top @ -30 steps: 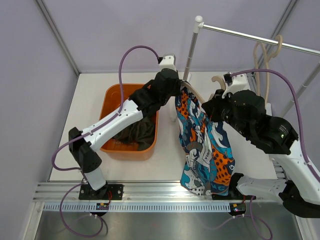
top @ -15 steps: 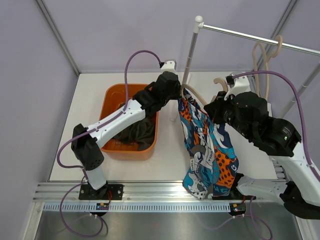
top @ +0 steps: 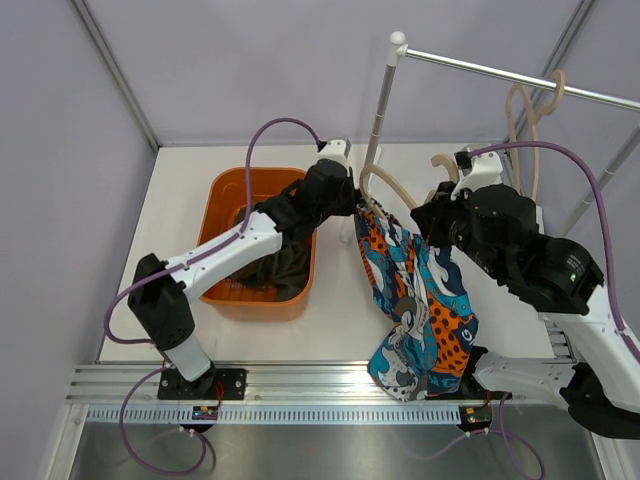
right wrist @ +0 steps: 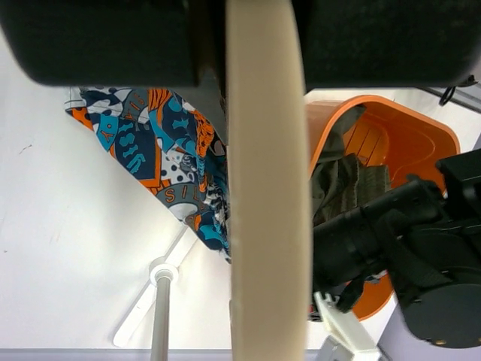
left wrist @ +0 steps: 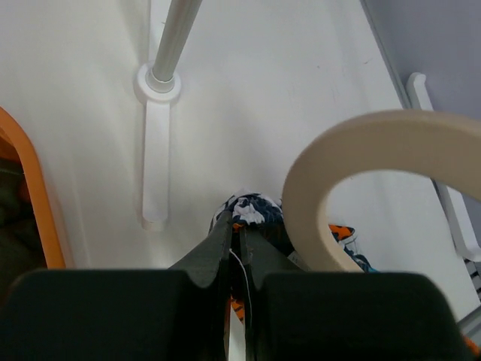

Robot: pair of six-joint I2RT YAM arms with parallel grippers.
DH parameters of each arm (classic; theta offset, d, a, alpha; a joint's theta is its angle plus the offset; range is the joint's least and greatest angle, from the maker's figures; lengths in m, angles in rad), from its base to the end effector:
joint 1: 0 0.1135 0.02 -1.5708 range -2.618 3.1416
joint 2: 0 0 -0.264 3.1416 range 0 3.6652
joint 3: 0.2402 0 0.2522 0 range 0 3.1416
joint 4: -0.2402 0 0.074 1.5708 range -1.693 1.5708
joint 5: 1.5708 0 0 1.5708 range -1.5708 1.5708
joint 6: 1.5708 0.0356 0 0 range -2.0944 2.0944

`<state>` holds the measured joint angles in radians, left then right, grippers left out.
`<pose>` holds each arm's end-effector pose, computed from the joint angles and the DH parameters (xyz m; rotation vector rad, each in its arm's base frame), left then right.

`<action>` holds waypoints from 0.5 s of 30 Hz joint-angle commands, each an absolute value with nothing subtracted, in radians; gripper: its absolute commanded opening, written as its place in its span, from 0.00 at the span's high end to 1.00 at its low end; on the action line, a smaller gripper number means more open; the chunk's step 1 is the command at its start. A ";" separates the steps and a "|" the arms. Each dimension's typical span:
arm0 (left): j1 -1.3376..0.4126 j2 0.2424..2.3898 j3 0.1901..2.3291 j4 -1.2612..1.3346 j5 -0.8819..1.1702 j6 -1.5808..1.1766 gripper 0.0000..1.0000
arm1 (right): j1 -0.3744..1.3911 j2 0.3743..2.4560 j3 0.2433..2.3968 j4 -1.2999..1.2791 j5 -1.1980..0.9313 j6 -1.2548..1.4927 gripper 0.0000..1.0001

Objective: Remove the shorts from the hanger

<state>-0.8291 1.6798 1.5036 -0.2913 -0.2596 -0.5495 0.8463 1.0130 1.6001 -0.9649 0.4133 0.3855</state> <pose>0.2750 -0.2867 0.3432 0.1237 2.0714 -0.6012 0.1102 0.1029 0.4838 -0.1723 1.9308 0.4244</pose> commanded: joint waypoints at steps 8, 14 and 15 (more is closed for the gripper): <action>-0.991 1.546 1.523 -0.248 -0.045 -0.375 1.00 | 0.865 1.035 1.612 -0.816 0.534 0.336 1.00; -1.163 1.464 1.509 -0.285 0.060 -0.240 1.00 | 0.867 1.127 1.675 -0.762 0.620 0.273 1.00; -1.214 1.430 1.496 -0.285 0.069 -0.223 1.00 | 0.864 1.141 1.695 -0.759 0.632 0.267 1.00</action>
